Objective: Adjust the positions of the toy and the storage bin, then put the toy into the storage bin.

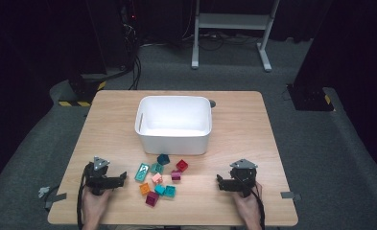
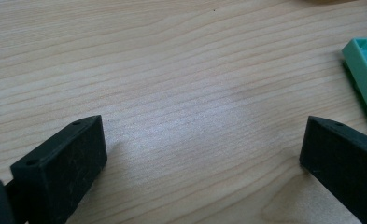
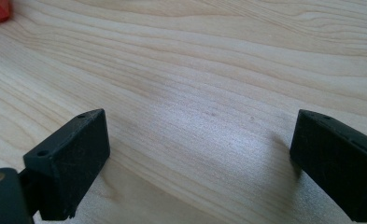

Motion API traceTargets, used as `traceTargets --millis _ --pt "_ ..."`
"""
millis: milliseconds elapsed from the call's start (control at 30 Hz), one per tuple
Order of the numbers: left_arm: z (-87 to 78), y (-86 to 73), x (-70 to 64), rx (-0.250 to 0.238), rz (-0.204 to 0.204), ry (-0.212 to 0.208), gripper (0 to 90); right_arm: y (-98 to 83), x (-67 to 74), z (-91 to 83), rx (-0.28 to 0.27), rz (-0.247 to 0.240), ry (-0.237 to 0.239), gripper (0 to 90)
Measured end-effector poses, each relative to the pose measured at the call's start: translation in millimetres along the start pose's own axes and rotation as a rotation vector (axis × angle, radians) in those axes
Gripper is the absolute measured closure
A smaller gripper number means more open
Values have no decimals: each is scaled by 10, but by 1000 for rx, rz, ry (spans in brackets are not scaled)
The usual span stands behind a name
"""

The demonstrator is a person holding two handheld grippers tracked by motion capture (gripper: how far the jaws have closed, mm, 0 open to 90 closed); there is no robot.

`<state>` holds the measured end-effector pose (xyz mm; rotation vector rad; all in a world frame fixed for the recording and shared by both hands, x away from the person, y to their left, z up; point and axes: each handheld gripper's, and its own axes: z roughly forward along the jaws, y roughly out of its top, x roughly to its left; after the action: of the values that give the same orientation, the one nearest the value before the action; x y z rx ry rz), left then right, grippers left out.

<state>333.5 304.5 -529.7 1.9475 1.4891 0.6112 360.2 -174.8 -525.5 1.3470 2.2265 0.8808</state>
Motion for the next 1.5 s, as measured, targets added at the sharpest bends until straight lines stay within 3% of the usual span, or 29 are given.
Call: traceTargets --millis 1167,1333,1500 --pt "-11 9 -26 5 -11 8 33 2 1 1 -4 -3 -4 54" --pt "-39 13 -45 -23 -39 -39 76 2 1 0 -5 -5 -3 55" --pt "-91 12 -99 -48 -30 -64 101 2 1 0 -5 -5 -4 55"
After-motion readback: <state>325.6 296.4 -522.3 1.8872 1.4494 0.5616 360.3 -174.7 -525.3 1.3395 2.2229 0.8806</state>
